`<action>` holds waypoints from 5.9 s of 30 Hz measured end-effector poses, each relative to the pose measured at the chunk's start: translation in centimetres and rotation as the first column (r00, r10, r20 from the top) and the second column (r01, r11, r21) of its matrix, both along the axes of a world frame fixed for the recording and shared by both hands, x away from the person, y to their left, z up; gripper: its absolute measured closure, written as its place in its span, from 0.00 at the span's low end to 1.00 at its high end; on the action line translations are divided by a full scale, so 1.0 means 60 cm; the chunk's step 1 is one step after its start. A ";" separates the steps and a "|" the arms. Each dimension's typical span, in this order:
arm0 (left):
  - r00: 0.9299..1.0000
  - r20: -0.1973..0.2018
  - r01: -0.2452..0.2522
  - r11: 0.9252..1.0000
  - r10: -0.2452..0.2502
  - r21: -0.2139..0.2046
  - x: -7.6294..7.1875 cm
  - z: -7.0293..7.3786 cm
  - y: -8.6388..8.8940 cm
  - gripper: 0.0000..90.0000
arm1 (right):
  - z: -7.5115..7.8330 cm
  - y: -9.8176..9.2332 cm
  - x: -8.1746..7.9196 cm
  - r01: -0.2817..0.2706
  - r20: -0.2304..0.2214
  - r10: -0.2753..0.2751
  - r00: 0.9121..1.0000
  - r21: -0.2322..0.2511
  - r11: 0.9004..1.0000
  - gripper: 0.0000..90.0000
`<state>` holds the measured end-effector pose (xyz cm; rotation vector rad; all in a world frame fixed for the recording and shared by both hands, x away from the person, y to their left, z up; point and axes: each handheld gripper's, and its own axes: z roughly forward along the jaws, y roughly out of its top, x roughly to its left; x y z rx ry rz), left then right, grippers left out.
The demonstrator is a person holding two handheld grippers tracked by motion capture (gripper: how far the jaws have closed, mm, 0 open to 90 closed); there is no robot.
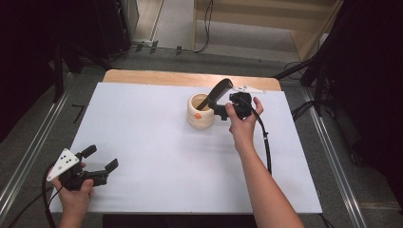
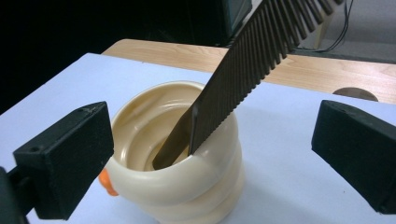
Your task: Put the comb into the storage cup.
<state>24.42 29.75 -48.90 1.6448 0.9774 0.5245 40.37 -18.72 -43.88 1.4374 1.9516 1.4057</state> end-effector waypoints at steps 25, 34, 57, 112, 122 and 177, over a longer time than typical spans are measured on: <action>1.000 0.000 0.002 1.000 -0.002 0.002 0.000 0.000 0.000 0.00 | 0.021 -0.036 -0.056 -0.026 0.082 0.030 0.996 -0.050 0.998 0.00; 1.000 0.002 0.005 1.000 -0.005 0.004 0.000 0.000 -0.001 0.00 | 0.028 -0.052 -0.077 -0.031 0.113 0.036 0.993 -0.047 0.998 0.00; 1.000 0.001 0.005 1.000 -0.005 0.010 0.000 0.000 -0.001 0.00 | 0.019 -0.112 -0.131 -0.004 0.135 0.012 0.991 -0.055 0.998 0.00; 1.000 0.004 0.019 1.000 -0.019 0.009 -0.001 -0.002 -0.002 0.00 | -0.031 -0.202 -0.266 0.039 0.202 -0.022 0.979 -0.082 0.996 0.00; 1.000 0.003 0.020 1.000 -0.020 0.010 -0.001 -0.003 -0.002 0.00 | -0.044 -0.220 -0.285 0.056 0.204 -0.035 0.978 -0.096 0.994 0.00; 1.000 0.004 0.022 1.000 -0.022 0.011 -0.001 -0.003 -0.003 0.00 | -0.139 -0.309 -0.354 0.096 0.232 -0.077 0.970 -0.070 0.993 0.00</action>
